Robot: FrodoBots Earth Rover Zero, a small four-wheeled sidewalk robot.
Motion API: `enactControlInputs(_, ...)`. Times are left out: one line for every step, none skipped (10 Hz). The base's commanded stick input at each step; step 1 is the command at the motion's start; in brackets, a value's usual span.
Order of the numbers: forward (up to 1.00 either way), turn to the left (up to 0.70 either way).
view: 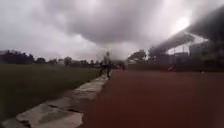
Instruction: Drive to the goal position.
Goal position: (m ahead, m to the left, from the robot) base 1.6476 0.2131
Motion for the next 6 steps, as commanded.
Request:
enactControlInputs(0.5, 0.02)
enactControlInputs(0.5, 0.02)
enactControlInputs(0.5, 0.02)
enactControlInputs(0.5, 0.02)
enactControlInputs(0.5, 0.02)
enactControlInputs(0.5, 0.02)
